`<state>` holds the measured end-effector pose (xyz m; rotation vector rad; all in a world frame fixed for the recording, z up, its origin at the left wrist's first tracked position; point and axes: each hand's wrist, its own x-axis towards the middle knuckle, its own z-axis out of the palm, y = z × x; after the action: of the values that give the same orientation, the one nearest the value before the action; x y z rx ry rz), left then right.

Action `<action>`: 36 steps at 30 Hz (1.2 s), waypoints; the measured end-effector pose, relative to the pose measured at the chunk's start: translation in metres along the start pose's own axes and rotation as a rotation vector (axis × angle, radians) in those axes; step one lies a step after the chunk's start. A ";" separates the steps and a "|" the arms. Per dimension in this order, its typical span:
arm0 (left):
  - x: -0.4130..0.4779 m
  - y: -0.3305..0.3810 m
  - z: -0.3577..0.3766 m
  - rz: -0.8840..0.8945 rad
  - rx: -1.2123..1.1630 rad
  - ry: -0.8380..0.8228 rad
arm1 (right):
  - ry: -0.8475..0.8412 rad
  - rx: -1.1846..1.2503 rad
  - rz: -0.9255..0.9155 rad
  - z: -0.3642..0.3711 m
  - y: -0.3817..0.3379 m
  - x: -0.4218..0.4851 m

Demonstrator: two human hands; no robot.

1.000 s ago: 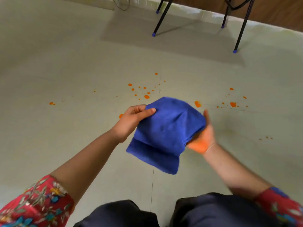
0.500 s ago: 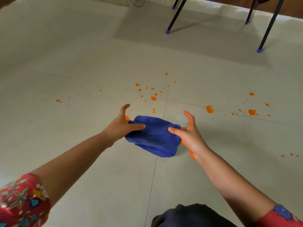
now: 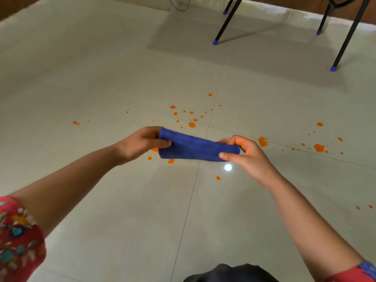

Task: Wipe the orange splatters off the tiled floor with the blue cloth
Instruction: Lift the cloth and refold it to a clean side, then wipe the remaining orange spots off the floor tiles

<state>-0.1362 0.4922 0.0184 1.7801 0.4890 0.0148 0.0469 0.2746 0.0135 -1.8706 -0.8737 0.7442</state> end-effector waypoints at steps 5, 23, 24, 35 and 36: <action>0.005 -0.013 0.030 -0.215 -0.491 0.209 | -0.023 0.751 0.383 0.016 0.014 0.006; -0.006 -0.072 0.085 -0.386 0.711 -0.252 | -0.140 -0.596 0.169 0.083 0.081 -0.061; -0.003 -0.072 0.081 -0.322 0.729 -0.221 | -0.106 -0.620 0.163 0.078 0.086 -0.061; 0.061 -0.069 0.107 0.047 0.495 0.156 | 0.169 -0.099 0.146 0.007 0.087 -0.042; 0.065 -0.070 0.110 0.097 0.514 0.179 | 0.207 -0.240 0.106 0.002 0.083 -0.042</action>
<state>-0.0698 0.4249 -0.0927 2.3187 0.5686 0.1269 0.0429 0.2138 -0.0568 -2.1767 -0.7619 0.5143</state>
